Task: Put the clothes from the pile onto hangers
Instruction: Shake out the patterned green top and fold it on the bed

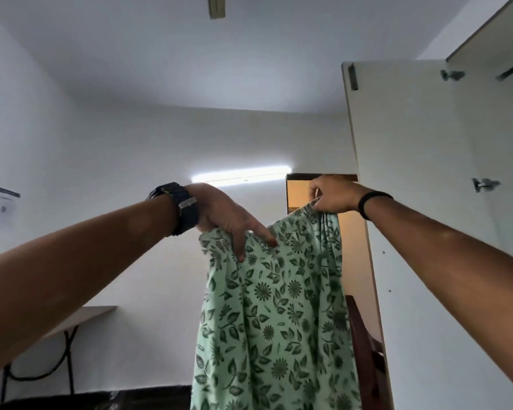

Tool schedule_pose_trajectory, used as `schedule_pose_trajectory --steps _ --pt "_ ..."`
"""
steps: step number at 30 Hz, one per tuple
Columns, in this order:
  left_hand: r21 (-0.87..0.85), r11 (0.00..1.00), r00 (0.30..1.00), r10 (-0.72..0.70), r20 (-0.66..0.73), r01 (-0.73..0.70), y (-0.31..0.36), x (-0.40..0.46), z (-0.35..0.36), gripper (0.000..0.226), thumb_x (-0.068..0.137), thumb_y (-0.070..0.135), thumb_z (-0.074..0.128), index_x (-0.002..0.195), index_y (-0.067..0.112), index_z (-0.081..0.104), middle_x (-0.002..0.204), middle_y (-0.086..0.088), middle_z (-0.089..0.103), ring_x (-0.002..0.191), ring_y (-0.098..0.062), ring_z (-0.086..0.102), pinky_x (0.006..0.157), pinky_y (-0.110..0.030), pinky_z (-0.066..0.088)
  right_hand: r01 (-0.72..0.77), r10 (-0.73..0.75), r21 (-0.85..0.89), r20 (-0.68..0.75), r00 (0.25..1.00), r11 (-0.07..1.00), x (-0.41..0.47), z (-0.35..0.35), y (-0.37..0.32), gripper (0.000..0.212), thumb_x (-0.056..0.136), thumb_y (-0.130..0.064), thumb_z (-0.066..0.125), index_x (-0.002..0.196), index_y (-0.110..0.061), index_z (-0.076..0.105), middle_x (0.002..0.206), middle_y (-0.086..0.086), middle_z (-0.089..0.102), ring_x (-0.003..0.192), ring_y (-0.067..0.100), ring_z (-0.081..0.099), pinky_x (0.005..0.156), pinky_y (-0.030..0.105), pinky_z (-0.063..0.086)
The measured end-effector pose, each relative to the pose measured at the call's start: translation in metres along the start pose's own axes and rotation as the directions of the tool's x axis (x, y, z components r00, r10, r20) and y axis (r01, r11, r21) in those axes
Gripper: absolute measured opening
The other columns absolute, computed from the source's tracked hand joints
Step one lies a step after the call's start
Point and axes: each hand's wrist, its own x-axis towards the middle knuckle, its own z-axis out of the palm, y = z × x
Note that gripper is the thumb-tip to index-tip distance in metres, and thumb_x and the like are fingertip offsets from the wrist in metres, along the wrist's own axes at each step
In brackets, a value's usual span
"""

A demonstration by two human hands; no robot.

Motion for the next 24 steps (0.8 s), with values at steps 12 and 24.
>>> schedule_pose_trajectory --steps 12,24 --pt "-0.733 0.633 0.875 -0.178 -0.450 -0.248 -0.010 0.018 -0.028 0.048 0.095 0.054 0.044 0.079 0.008 0.050 0.061 -0.003 0.057 0.044 -0.013 0.056 0.045 -0.022 0.053 0.165 -0.163 0.619 -0.060 0.985 0.768 -0.013 0.006 -0.065 0.004 0.086 -0.009 0.066 0.089 -0.011 0.064 0.086 0.003 0.063 0.076 0.012 0.061 0.057 0.015 0.050" --pt "-0.673 0.413 0.675 -0.169 -0.719 -0.614 0.015 -0.006 -0.059 0.014 0.098 0.009 0.047 0.092 -0.003 0.052 0.097 -0.014 0.060 0.091 -0.023 0.061 0.091 -0.037 0.048 -0.144 -0.011 0.727 0.204 0.979 0.671 -0.008 0.024 -0.071 0.059 0.083 -0.023 0.073 0.129 -0.010 0.038 0.116 0.009 0.059 0.094 0.021 0.061 0.062 0.029 0.054"
